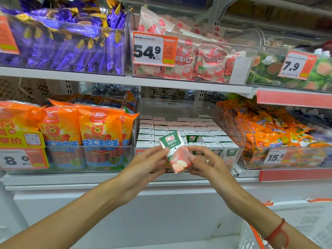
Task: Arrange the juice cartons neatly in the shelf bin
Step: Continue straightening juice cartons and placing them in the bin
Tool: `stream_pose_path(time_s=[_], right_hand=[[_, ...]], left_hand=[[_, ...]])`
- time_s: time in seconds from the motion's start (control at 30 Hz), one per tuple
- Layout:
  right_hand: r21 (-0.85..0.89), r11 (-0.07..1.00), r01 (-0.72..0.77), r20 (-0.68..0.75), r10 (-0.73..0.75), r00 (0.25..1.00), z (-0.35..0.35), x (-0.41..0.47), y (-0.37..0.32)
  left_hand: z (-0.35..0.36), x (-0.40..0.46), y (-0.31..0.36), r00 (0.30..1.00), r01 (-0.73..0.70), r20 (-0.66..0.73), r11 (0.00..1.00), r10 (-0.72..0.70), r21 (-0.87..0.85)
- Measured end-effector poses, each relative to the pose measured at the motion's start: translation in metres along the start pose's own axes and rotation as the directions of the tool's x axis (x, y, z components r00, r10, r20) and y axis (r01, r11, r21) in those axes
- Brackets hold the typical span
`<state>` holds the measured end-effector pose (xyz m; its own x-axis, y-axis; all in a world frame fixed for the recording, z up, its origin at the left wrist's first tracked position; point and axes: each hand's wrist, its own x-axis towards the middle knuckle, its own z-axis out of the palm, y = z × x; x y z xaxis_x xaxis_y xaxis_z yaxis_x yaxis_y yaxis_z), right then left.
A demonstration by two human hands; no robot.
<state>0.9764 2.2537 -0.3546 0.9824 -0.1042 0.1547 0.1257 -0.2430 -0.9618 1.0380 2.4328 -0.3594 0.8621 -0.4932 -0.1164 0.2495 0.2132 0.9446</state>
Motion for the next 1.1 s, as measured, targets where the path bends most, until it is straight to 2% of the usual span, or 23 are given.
stream_pose_path(time_s=[0.13,0.2,0.3,0.37,0.43,0.53,0.6,0.7,0.77,0.9,0.97,1.03,1.1], right_hand=[[-0.089,0.996,-0.011,0.049,0.016,0.999,-0.002,0.001,0.002],[-0.203,0.978,0.049,0.065,-0.037,0.997,-0.001,-0.001,0.004],[-0.507,0.842,0.182,0.055,-0.179,0.982,0.006,-0.003,0.009],[-0.564,0.797,0.217,0.025,-0.246,0.969,0.012,-0.003,0.008],[-0.512,0.837,0.19,-0.016,-0.231,0.973,0.013,0.001,0.006],[-0.179,0.984,0.012,-0.053,-0.022,0.998,0.009,0.008,0.002],[-0.011,0.998,-0.07,-0.044,0.069,0.997,0.006,0.011,0.002],[0.097,0.99,-0.1,-0.016,0.102,0.995,0.006,0.011,0.005],[0.089,0.991,-0.096,-0.006,0.097,0.995,0.007,0.01,0.006],[0.048,0.994,-0.102,0.035,0.101,0.994,0.006,0.008,0.007],[-0.007,0.994,-0.105,0.075,0.105,0.992,0.004,0.007,0.005],[-0.111,0.992,-0.053,0.105,0.064,0.992,0.001,0.006,0.003],[-0.192,0.981,0.004,0.1,0.016,0.995,0.0,0.004,0.001]], left_hand=[[-0.002,-0.001,0.0,0.999,0.051,0.005,0.999,-0.051,-0.001],[-0.002,-0.001,-0.001,0.998,0.048,-0.031,0.998,-0.047,0.033],[-0.002,-0.002,-0.003,0.997,0.027,-0.078,0.999,-0.024,0.037],[0.0,-0.003,-0.005,0.996,0.01,-0.095,0.999,-0.007,0.031],[0.0,-0.004,-0.004,0.993,-0.008,-0.119,1.0,0.011,0.025],[-0.006,-0.001,0.003,0.995,-0.007,-0.094,0.999,0.011,0.042],[-0.011,0.0,0.007,0.999,0.012,-0.036,0.995,-0.008,0.096],[-0.015,-0.001,0.006,0.994,0.039,0.091,0.989,-0.053,0.145],[-0.015,0.001,0.004,0.988,0.034,0.147,0.991,-0.053,0.131],[-0.014,0.004,0.001,0.988,0.024,0.149,0.997,-0.034,0.072],[-0.013,0.003,0.0,0.99,-0.038,0.141,0.995,0.025,0.092],[-0.013,0.002,0.0,0.98,-0.187,0.114,0.955,0.164,0.232],[-0.013,-0.001,0.0,0.935,-0.353,0.149,0.829,0.321,0.433]])
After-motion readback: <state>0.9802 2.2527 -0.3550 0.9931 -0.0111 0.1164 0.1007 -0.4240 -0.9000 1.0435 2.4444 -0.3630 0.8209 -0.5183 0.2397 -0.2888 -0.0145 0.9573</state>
